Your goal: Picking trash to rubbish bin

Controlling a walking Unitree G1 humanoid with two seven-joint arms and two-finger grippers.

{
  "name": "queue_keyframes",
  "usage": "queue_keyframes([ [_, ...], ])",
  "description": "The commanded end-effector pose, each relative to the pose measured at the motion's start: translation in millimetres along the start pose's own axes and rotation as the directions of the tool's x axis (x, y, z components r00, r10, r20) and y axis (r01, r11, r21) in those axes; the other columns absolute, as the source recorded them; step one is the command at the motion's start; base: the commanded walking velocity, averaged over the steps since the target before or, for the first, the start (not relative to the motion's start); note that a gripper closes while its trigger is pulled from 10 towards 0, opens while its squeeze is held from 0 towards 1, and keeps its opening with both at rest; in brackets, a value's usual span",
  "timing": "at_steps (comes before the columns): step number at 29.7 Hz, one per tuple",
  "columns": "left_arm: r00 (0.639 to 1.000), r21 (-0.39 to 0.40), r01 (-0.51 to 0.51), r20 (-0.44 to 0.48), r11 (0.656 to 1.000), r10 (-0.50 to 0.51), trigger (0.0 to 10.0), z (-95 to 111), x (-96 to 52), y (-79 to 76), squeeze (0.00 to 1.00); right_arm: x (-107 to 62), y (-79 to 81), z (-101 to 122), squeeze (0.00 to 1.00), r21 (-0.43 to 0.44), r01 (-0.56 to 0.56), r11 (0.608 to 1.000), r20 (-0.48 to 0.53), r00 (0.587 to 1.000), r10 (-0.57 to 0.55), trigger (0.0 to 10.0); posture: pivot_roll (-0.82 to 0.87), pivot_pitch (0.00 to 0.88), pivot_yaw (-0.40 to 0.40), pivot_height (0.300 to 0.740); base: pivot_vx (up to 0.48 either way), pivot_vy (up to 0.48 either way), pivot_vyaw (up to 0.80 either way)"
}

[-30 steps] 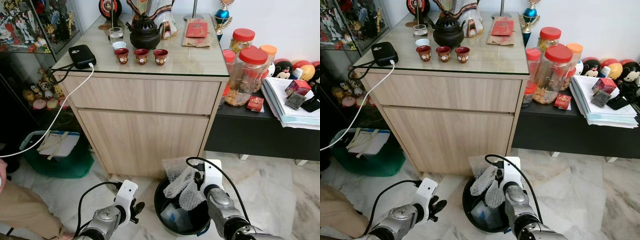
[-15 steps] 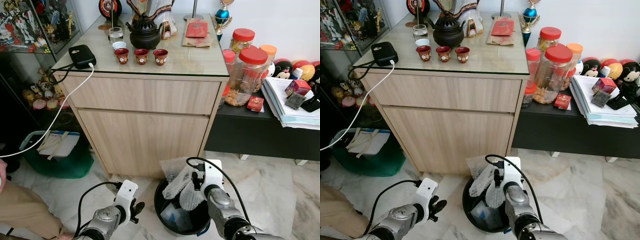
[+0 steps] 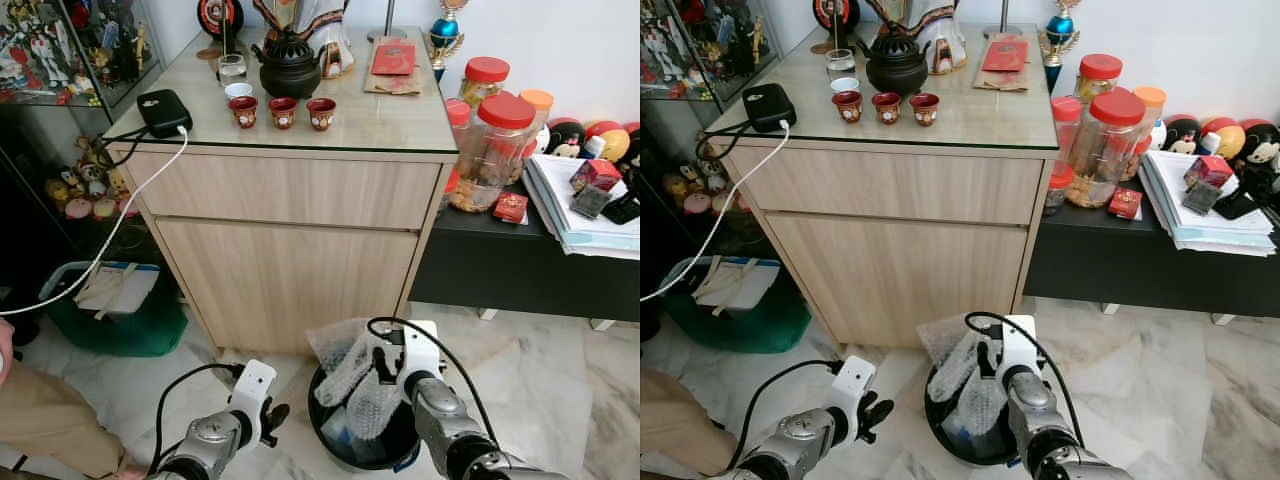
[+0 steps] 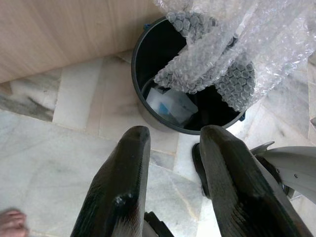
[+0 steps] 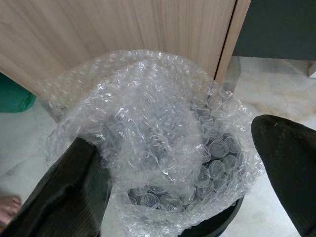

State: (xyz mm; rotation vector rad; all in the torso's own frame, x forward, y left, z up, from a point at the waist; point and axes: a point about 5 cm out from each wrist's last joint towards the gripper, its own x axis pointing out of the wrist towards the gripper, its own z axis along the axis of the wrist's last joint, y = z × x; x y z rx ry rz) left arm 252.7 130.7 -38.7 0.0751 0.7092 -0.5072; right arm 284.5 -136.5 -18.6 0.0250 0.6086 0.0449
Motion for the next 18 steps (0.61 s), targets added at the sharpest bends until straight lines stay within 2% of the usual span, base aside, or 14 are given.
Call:
queue_keyframes([
  [1, 1.000, 0.002, 0.006, -0.009, 1.000, -0.006, 10.0, -1, -0.4, 0.2, 0.00, -0.6, 1.3, -4, 1.00, 0.007, -0.010, 1.000, -0.021, 1.000, 0.010, 10.0, 0.09, 0.071, -0.018, 0.740, 0.000, 0.000, 0.00],
  [4, 1.000, 0.002, 0.006, -0.009, 1.000, -0.006, 10.0, -1, -0.3, 0.1, 0.00, -0.6, 1.2, -4, 1.00, 0.005, -0.008, 1.000, -0.022, 1.000, 0.008, 10.0, 0.09, 0.071, -0.018, 0.740, 0.000, 0.000, 0.00],
  [5, 1.000, 0.002, 0.005, -0.008, 1.000, -0.005, 10.0, -1, -0.3, 0.3, 0.00, -0.8, 0.4, -7, 0.00, -0.015, 0.003, 1.000, -0.048, 0.999, -0.004, 10.0, 0.10, 0.069, -0.020, 0.740, 0.000, 0.000, 0.00],
  [6, 1.000, 0.002, 0.003, -0.008, 1.000, -0.003, 10.0, -1, -0.4, 0.5, 0.00, -1.4, -0.3, -13, 0.00, -0.080, 0.010, 0.997, -0.106, 0.994, -0.019, 10.0, 0.10, 0.069, -0.020, 0.740, 0.000, 0.000, 0.00],
  [11, 1.000, 0.003, 0.003, -0.007, 1.000, -0.003, 10.0, -1, -0.4, 0.7, 0.00, -2.7, 2.0, -22, 0.00, -0.106, -0.016, 0.994, -0.196, 0.981, -0.005, 10.0, 0.09, 0.068, -0.020, 0.740, 0.000, 0.000, 0.00],
  [15, 1.000, 0.003, 0.003, -0.007, 1.000, -0.003, 10.0, -1, -0.5, 0.8, 0.00, -1.7, 6.3, -19, 0.00, -0.097, -0.039, 0.995, -0.198, 0.980, 0.019, 10.0, 0.09, 0.068, -0.020, 0.740, 0.000, 0.000, 0.00],
  [18, 1.000, 0.004, 0.000, -0.007, 1.000, 0.000, 10.0, -1, -0.5, 0.9, 0.00, 0.2, 8.7, -12, 0.00, -0.060, -0.036, 0.998, -0.171, 0.985, 0.025, 10.0, 0.10, 0.067, -0.020, 0.740, 0.000, 0.000, 0.00],
])
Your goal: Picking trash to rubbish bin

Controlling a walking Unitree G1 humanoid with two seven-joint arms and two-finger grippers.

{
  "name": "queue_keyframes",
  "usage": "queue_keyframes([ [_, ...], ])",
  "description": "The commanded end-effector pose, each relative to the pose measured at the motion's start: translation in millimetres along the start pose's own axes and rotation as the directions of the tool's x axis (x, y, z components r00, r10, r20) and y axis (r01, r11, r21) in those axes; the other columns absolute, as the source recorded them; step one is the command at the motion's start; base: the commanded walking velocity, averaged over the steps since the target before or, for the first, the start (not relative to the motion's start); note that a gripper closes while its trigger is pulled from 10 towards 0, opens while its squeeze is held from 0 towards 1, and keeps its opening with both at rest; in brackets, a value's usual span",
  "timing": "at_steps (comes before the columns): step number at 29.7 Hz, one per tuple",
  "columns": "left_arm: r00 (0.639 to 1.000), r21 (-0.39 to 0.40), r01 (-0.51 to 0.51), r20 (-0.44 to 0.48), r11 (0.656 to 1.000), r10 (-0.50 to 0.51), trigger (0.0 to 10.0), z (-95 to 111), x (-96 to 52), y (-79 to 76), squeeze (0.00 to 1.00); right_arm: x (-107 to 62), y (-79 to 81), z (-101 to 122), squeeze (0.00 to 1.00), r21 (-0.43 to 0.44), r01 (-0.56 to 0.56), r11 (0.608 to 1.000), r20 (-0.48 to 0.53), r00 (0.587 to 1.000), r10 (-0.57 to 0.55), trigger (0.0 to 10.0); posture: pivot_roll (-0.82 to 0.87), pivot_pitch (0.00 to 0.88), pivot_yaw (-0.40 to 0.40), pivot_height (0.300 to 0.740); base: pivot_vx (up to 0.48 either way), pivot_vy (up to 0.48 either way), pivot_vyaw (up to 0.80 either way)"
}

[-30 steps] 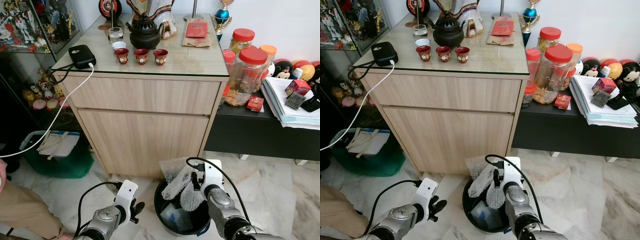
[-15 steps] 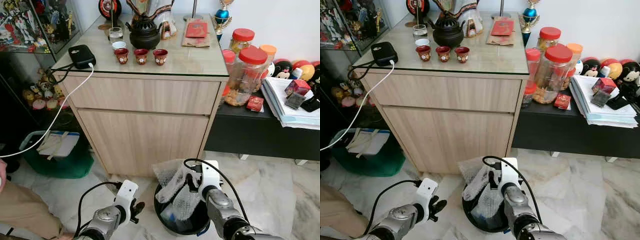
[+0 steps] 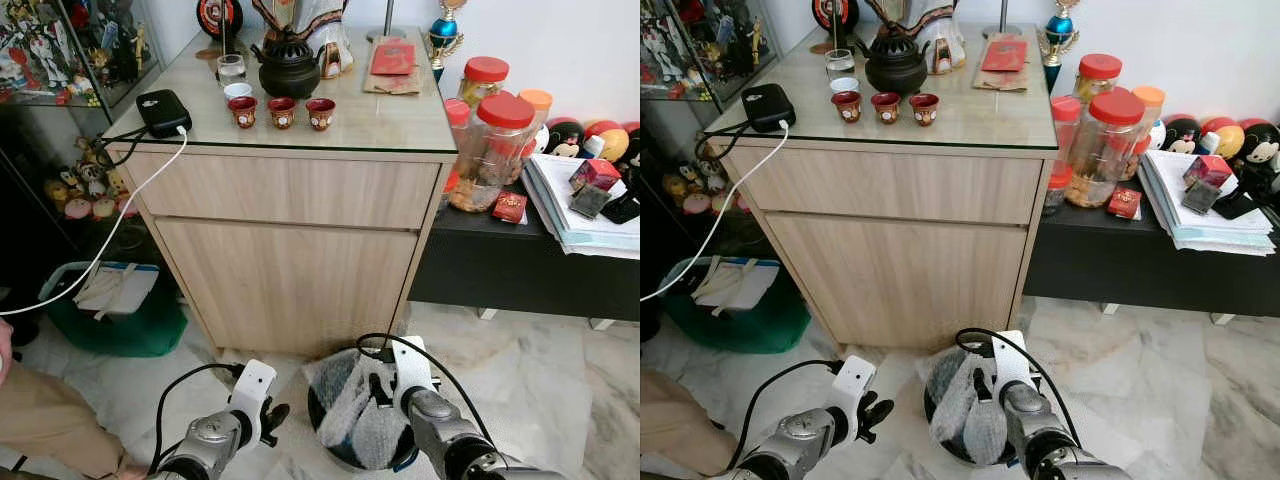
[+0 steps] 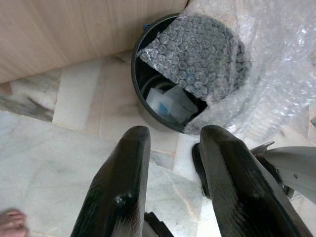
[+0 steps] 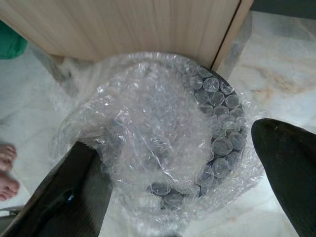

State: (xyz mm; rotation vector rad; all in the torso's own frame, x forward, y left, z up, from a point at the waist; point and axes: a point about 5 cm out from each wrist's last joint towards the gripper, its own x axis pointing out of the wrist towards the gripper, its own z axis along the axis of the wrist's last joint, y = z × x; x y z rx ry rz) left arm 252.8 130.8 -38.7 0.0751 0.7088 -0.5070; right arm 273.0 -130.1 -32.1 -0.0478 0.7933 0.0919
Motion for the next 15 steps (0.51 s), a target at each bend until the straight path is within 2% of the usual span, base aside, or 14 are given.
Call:
queue_keyframes([
  [1, 1.000, 0.007, -0.002, -0.006, 1.000, 0.002, 10.0, -1, -0.5, 1.0, 0.00, 0.7, 2.6, 9, 0.00, 0.023, -0.013, 1.000, 0.027, 1.000, 0.012, 10.0, 0.10, 0.066, -0.020, 0.740, 0.000, 0.000, 0.00],
  [9, 0.999, 0.067, -0.008, 0.046, 0.998, 0.005, 10.0, 14, 2.1, 1.6, 0.00, 1.1, 3.6, 13, 0.00, 0.016, -0.019, 1.000, 0.035, 0.999, 0.019, 10.0, 0.09, 0.067, -0.022, 0.740, 0.000, 0.000, 0.00],
  [11, 0.995, 0.155, -0.005, 0.096, 0.988, -0.010, 10.0, 33, 6.4, -2.0, 0.00, 1.1, 2.5, 15, 0.00, 0.022, -0.018, 1.000, 0.045, 0.999, 0.017, 10.0, 0.09, 0.067, -0.023, 0.740, 0.000, 0.000, 0.00],
  [15, 0.991, 0.219, -0.039, 0.130, 0.975, 0.010, 10.0, 47, 8.8, -2.1, 0.00, 1.1, 1.5, 16, 0.00, 0.020, -0.014, 1.000, 0.047, 0.999, 0.013, 10.0, 0.08, 0.065, -0.025, 0.740, 0.000, 0.000, 0.00],
])
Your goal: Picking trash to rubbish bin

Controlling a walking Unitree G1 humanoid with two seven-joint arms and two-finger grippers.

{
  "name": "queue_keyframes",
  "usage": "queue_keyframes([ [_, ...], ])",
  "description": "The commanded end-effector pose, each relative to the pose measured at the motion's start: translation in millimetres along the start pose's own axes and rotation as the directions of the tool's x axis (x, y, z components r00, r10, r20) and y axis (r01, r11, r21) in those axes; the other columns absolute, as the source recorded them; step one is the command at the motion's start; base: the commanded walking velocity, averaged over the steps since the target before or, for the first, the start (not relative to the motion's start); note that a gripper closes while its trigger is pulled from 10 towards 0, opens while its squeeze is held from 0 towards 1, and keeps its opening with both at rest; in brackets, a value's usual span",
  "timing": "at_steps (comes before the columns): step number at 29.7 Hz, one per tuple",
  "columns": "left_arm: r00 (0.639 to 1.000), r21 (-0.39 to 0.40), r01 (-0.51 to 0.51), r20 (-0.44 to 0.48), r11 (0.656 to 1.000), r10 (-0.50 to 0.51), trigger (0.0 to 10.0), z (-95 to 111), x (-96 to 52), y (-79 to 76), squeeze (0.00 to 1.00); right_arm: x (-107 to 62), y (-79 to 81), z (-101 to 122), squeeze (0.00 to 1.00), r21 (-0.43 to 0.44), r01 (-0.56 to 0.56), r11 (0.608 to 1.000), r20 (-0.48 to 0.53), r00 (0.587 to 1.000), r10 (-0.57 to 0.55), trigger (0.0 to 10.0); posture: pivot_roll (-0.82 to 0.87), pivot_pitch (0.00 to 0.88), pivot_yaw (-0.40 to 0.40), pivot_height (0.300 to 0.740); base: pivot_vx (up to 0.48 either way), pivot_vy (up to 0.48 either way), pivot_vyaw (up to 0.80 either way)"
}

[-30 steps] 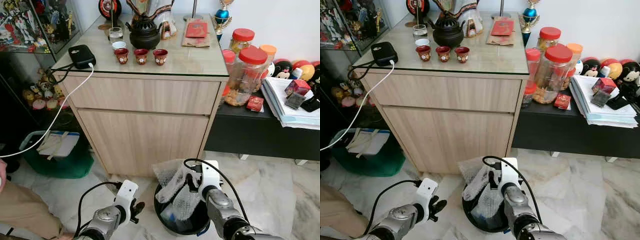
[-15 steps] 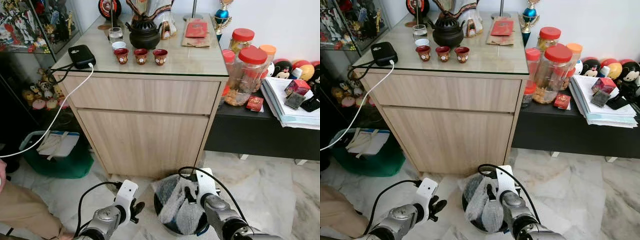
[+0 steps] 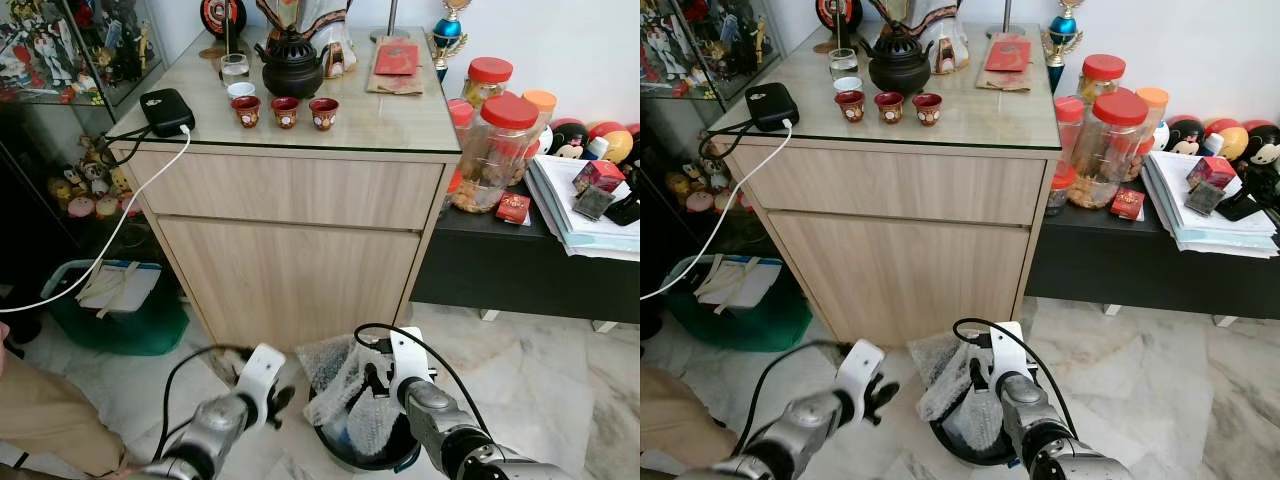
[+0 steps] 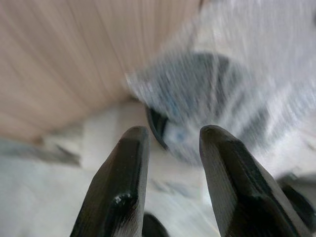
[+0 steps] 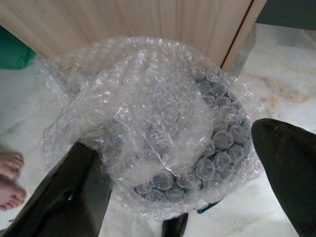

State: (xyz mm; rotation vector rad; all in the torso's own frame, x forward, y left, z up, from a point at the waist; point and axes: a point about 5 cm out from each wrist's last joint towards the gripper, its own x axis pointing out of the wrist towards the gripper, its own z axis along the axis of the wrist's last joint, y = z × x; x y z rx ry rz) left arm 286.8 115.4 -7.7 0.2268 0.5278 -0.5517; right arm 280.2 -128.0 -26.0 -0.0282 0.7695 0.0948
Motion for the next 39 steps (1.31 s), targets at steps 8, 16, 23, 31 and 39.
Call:
queue_keyframes([
  [8, 0.993, 0.040, 0.103, 0.045, 0.994, -0.105, 10.0, 19, 7.1, -9.3, 0.00, 0.6, -1.2, 11, 0.00, 0.011, -0.010, 1.000, 0.043, 0.999, 0.009, 10.0, 0.06, 0.064, -0.023, 0.740, 0.000, 0.000, 0.00],
  [16, 0.974, 0.035, 0.216, 0.060, 0.976, -0.218, 10.0, 21, 8.1, -20.6, 0.00, 0.6, -1.4, 13, 0.00, 0.009, -0.017, 1.000, 0.051, 0.999, 0.017, 10.0, 0.05, 0.061, -0.022, 0.740, 0.000, 0.000, 0.00],
  [23, 0.980, 0.105, 0.194, 0.030, 0.975, -0.198, 10.0, 20, 7.5, -16.4, 1.00, 0.8, -1.7, 17, 0.00, 0.013, -0.020, 1.000, 0.067, 0.998, 0.019, 10.0, 0.04, 0.038, -0.017, 0.740, 0.000, 0.000, 0.00],
  [31, 0.975, 0.100, 0.212, 0.049, 0.972, -0.218, 10.0, 26, 7.8, -13.8, 1.00, 0.9, -1.6, 22, 0.00, 0.019, -0.024, 1.000, 0.087, 0.996, 0.022, 10.0, 0.04, 0.028, -0.014, 0.740, 0.000, 0.000, 0.00],
  [39, 0.972, 0.124, 0.224, 0.042, 0.967, -0.231, 10.0, 30, 8.5, -12.7, 1.00, 0.9, -2.9, 26, 0.00, 0.018, -0.026, 0.999, 0.097, 0.995, 0.024, 10.0, 0.03, 0.026, -0.018, 0.740, 0.000, 0.000, 0.00],
])
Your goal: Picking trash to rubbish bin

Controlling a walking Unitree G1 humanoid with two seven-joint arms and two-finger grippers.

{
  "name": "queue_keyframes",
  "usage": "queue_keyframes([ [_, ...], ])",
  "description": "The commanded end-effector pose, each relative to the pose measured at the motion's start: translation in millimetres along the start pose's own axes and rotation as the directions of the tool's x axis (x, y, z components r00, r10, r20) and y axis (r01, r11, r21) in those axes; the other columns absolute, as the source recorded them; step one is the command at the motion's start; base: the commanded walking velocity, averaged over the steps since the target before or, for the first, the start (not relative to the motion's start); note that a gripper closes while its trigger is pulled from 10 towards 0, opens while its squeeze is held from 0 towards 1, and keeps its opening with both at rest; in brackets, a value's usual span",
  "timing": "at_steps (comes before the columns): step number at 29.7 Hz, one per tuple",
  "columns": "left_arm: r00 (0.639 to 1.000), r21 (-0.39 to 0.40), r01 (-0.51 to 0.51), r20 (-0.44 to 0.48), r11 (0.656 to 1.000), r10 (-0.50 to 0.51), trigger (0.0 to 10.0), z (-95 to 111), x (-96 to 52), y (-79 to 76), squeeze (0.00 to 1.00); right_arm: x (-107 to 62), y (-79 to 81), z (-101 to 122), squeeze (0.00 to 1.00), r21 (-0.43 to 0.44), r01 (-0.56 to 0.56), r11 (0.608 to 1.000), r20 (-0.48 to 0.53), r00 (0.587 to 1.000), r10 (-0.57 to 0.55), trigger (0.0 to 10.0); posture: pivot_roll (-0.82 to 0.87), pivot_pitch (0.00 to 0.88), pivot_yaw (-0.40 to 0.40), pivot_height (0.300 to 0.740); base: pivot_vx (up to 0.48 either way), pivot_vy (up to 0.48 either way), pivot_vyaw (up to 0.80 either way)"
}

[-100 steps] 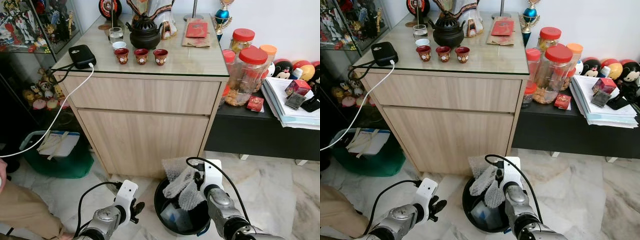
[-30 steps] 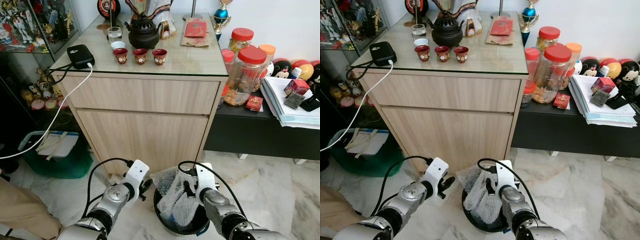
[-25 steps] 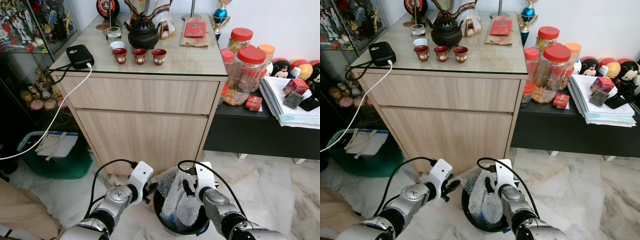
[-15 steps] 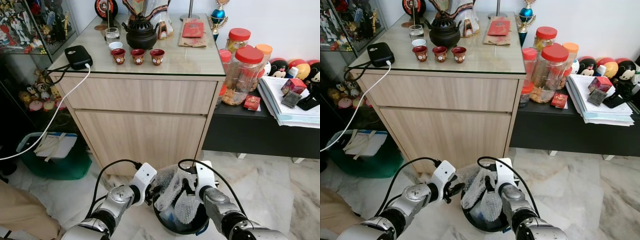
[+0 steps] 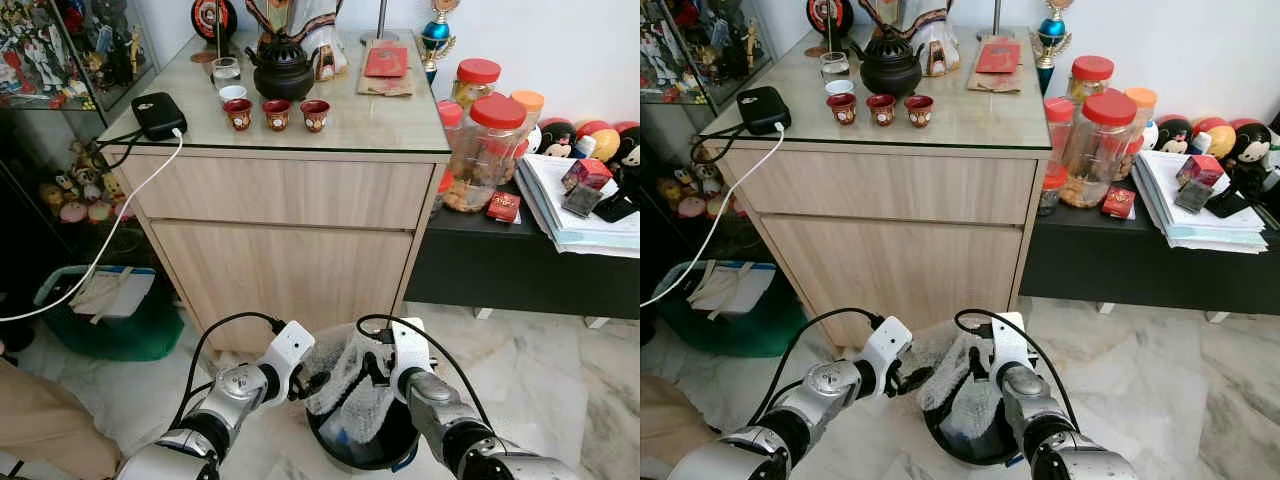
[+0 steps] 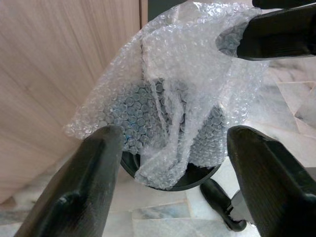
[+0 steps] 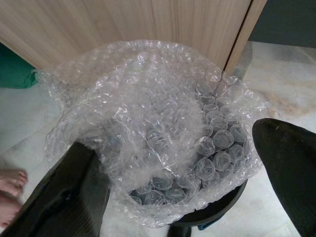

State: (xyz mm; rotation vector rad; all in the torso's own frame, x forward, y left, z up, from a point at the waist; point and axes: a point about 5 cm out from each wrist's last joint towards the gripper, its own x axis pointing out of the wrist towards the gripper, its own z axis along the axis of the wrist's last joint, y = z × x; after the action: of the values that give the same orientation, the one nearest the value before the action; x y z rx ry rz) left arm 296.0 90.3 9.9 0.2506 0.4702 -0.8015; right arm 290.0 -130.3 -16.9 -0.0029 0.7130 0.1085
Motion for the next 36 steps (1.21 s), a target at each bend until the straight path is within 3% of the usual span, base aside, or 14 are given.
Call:
queue_keyframes([
  [1, 1.000, 0.019, 0.007, -0.007, 1.000, -0.007, 10.0, 3, 0.0, 2.4, 1.00, 1.2, 0.5, 13, 0.00, 0.004, -0.006, 1.000, 0.041, 0.999, 0.006, 10.0, 0.03, 0.033, -0.023, 0.740, 0.000, 0.000, 0.00],
  [2, 1.000, 0.026, 0.005, -0.011, 1.000, -0.005, 10.0, 3, 0.3, 2.6, 1.00, 1.2, 0.4, 14, 0.00, 0.004, -0.007, 1.000, 0.044, 0.999, 0.007, 10.0, 0.03, 0.035, -0.025, 0.740, 0.000, 0.000, 0.00],
  [3, 1.000, 0.059, 0.003, -0.027, 0.998, -0.001, 10.0, 3, 0.9, 2.9, 0.00, 1.5, 0.8, 17, 0.00, 0.001, -0.014, 1.000, 0.052, 0.999, 0.014, 10.0, 0.03, 0.035, -0.025, 0.740, 0.000, 0.000, 0.00],
  [10, 0.999, 0.143, 0.003, -0.050, 0.990, 0.004, 10.0, 7, 2.4, 4.3, 0.00, 2.2, 5.3, 27, 0.00, -0.033, -0.058, 0.998, 0.075, 0.995, 0.060, 10.0, 0.02, 0.045, -0.030, 0.740, 0.000, 0.000, 0.00],
  [23, 0.999, 0.226, 0.007, -0.048, 0.974, 0.004, 10.0, 15, 4.4, 5.2, 0.00, 1.9, 8.7, 38, 0.00, -0.118, -0.153, 0.981, 0.091, 0.982, 0.164, 10.0, 0.02, 0.056, -0.032, 0.740, 0.000, 0.000, 0.00],
  [36, 0.996, 0.278, -0.048, -0.054, 0.959, 0.066, 10.0, 19, 2.6, 14.6, 0.00, -0.5, -2.3, 39, 0.00, -0.135, -0.190, 0.972, 0.117, 0.971, 0.206, 10.0, 0.00, 0.060, -0.031, 0.740, 0.000, 0.000, 0.00],
])
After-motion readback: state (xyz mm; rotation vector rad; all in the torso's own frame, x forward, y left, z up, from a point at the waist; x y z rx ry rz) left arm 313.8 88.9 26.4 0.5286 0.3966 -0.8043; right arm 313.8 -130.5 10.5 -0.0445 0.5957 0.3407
